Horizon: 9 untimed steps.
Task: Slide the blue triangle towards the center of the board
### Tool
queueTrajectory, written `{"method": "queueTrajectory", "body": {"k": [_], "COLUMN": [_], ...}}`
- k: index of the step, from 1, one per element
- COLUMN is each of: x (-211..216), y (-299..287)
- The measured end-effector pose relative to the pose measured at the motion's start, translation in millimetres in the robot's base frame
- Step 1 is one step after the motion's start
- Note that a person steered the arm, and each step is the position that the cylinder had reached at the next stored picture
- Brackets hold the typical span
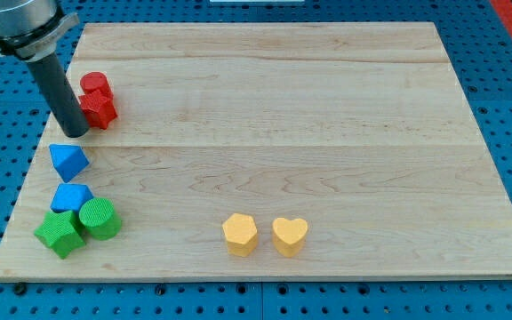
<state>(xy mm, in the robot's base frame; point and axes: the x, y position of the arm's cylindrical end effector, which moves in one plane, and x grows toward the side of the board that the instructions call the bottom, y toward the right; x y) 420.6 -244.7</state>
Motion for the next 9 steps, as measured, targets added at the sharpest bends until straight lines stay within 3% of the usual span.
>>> {"method": "queueTrajectory", "body": {"k": [2,9], "x": [0,17], "y": [12,-43]}}
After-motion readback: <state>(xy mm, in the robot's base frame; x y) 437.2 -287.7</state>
